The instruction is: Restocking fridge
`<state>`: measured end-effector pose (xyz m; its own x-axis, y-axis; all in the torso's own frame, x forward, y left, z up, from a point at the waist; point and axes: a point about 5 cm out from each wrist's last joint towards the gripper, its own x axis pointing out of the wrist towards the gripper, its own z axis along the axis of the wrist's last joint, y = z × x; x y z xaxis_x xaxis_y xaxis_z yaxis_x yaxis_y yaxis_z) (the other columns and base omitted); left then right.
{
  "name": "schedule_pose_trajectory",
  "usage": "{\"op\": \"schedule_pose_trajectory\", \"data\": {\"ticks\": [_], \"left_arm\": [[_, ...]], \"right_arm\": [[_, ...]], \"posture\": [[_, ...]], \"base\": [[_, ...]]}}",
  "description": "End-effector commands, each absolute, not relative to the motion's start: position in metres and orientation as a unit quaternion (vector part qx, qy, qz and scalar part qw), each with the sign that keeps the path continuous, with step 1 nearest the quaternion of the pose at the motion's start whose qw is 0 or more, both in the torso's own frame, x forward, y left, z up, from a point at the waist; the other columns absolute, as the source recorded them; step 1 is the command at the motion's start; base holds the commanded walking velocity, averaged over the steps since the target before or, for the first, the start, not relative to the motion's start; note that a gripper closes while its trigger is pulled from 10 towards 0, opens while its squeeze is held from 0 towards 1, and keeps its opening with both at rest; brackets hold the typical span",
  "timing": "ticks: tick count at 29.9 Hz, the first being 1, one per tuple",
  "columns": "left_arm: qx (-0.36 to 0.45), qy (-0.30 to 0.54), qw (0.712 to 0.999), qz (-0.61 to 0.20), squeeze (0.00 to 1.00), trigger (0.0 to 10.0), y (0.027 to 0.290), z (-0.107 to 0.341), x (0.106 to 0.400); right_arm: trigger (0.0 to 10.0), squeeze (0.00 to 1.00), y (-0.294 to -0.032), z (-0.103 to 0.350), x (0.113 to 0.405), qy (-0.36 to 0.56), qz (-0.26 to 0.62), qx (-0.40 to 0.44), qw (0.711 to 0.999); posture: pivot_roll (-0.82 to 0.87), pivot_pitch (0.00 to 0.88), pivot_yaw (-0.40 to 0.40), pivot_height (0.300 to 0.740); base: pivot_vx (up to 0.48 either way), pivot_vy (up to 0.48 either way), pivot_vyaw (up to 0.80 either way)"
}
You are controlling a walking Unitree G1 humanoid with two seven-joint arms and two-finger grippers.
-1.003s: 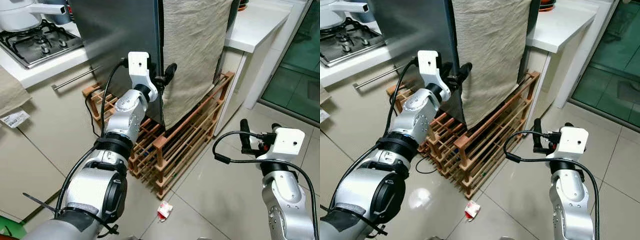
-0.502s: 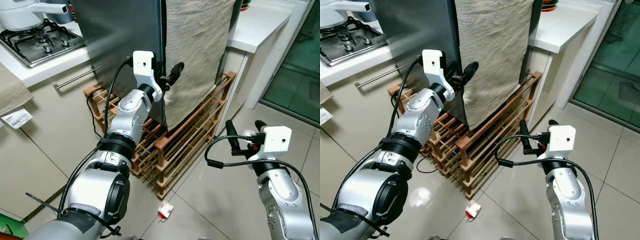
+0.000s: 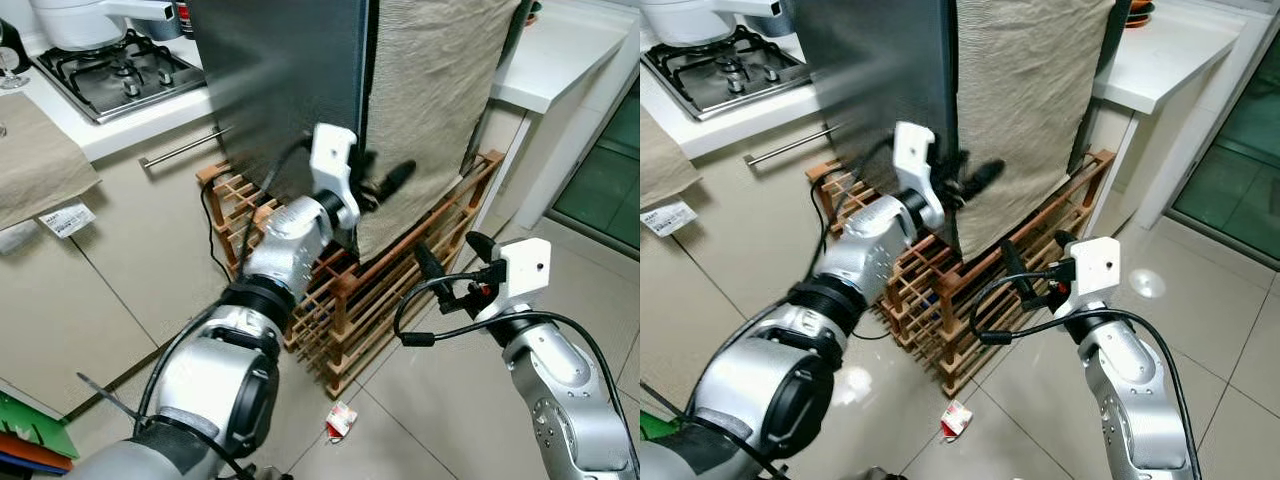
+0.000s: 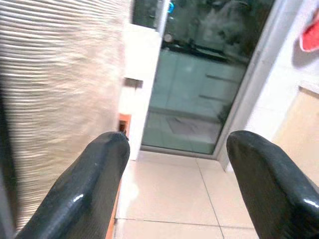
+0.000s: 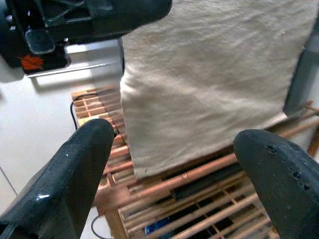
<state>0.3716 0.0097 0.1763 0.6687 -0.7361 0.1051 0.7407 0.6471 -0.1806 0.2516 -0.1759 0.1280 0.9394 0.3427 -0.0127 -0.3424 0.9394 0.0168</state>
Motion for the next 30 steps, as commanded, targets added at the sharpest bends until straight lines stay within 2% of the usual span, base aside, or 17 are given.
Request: {"op": "schedule_pose_trajectory", "data": {"ticks": [1,3,6,9,13,17,19,22,23,24,25,27,28,29,30], "left_arm": [[-0.09,-0.026,0.898,-0.429,0.0,10.0,-0.006,0.185,0.368],[-0.076,-0.041,0.891,-0.445,0.0,10.0,-0.017,0.19,0.364],[-0.084,-0.051,0.885,-0.455,0.0,10.0,-0.02,0.192,0.36],[-0.12,-0.067,0.88,-0.455,0.0,10.0,-0.013,0.196,0.358],[-0.157,-0.11,0.883,-0.429,0.0,10.0,0.013,0.207,0.35],[-0.173,-0.132,0.907,-0.36,0.0,10.0,0.059,0.202,0.334],[-0.168,-0.132,0.913,-0.348,0.0,10.0,0.065,0.199,0.331],[-0.15,-0.098,0.953,-0.246,0.0,10.0,0.093,0.175,0.329],[-0.15,-0.098,0.953,-0.246,0.0,10.0,0.093,0.175,0.329],[-0.13,-0.076,0.97,-0.191,0.0,10.0,0.108,0.163,0.329],[-0.13,-0.076,0.97,-0.191,0.0,10.0,0.108,0.163,0.329],[-0.094,-0.047,0.988,-0.114,0.0,10.0,0.127,0.147,0.327],[-0.094,-0.047,0.988,-0.114,0.0,10.0,0.127,0.147,0.327],[-0.043,-0.033,0.996,-0.075,0.0,10.0,0.139,0.139,0.32],[-0.043,-0.033,0.996,-0.075,0.0,10.0,0.139,0.139,0.32]], "right_arm": [[10.0,0.0,-0.173,0.131,0.249,0.007,0.185,0.009,0.983],[10.0,0.0,-0.17,0.13,0.248,0.01,0.188,0.012,0.982],[10.0,0.0,-0.168,0.13,0.248,0.003,0.176,0.016,0.984],[10.0,0.0,-0.169,0.132,0.245,-0.005,0.164,0.02,0.986],[10.0,0.0,-0.173,0.135,0.238,-0.023,0.128,0.022,0.991],[10.0,0.0,-0.178,0.131,0.231,-0.024,0.088,0.014,0.996],[10.0,0.0,-0.178,0.131,0.231,-0.025,0.081,0.015,0.996],[10.0,0.0,-0.183,0.13,0.237,-0.031,0.055,0.02,0.998],[10.0,0.0,-0.183,0.13,0.237,-0.031,0.055,0.02,0.998],[10.0,0.0,-0.187,0.13,0.24,-0.036,0.036,0.023,0.998],[10.0,0.0,-0.187,0.13,0.24,-0.036,0.036,0.023,0.998],[10.0,0.0,-0.193,0.129,0.244,-0.042,0.005,0.029,0.999],[10.0,0.0,-0.193,0.129,0.244,-0.042,0.005,0.029,0.999],[10.0,0.0,-0.199,0.127,0.247,-0.045,-0.024,0.024,0.998],[10.0,0.0,-0.199,0.127,0.247,-0.045,-0.024,0.024,0.998]], "posture": [[-0.25,0.0,0.058,0.74],[-0.25,0.0,0.062,0.74],[-0.26,0.0,0.067,0.74],[-0.26,0.0,0.071,0.74],[-0.26,0.009,0.073,0.74],[-0.26,0.009,0.073,0.74],[-0.26,0.009,0.073,0.74],[-0.2,0.006,0.059,0.74],[-0.2,0.006,0.059,0.74],[-0.19,0.003,0.056,0.74],[-0.19,0.003,0.056,0.74],[-0.18,0.0,0.054,0.74],[-0.18,0.0,0.054,0.74],[-0.17,0.0,0.056,0.74],[-0.17,0.0,0.056,0.74]], "base": [[0.0,0.0,0.0],[0.0,0.0,0.0],[0.0,0.0,0.0],[0.0,0.0,0.0],[0.0,0.0,0.0],[0.0,0.0,-0.19],[0.0,0.0,-0.74],[0.0,0.0,-0.78],[0.0,0.0,-0.78],[0.0,0.0,-0.77],[0.0,0.0,-0.77],[0.0,0.0,-0.77],[0.0,0.0,-0.77],[0.0,0.0,-0.77],[0.0,0.0,-0.77]]}}
